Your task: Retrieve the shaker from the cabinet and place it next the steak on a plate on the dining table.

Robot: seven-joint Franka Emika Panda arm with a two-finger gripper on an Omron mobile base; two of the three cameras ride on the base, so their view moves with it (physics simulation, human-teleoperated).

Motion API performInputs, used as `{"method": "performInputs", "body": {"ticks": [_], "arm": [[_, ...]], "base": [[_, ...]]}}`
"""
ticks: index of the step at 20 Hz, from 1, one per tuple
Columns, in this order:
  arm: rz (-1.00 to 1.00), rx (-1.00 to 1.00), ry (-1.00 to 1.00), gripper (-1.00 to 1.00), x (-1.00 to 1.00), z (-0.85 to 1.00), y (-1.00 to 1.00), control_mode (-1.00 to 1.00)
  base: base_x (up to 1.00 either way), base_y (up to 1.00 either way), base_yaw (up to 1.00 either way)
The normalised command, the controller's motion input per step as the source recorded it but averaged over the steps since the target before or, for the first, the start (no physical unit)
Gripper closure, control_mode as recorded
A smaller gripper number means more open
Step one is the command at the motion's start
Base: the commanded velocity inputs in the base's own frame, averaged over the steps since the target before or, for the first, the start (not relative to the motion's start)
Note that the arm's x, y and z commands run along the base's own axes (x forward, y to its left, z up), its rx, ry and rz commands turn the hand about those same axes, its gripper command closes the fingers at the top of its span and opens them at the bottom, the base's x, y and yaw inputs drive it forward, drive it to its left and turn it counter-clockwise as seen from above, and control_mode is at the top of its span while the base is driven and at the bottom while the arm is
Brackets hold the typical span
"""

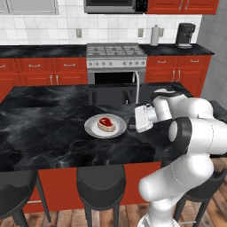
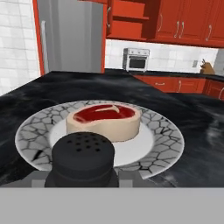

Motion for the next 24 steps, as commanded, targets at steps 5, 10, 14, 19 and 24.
{"method": "performInputs", "body": {"ticks": [5,10,14,19,24], "arm": [[0.01,0.0,-0.1,-1.0,0.05,-0.37,0.07,-1.0],[0.0,0.0,-0.02,-1.0,0.05,-0.08,0.01,-1.0],[0.01,0.0,0.0,-1.0,0.02,0.0,0.0,-1.0],[0.0,0.0,0.0,-1.0,0.0,0.0,0.0,-1.0],[0.0,0.01,0.0,-1.0,0.0,0.0,-0.07,-1.0]], "base": [[0.0,0.0,0.0],[0.0,0.0,0.0],[0.0,0.0,0.0],[0.0,0.0,0.0],[0.0,0.0,0.0]]}}
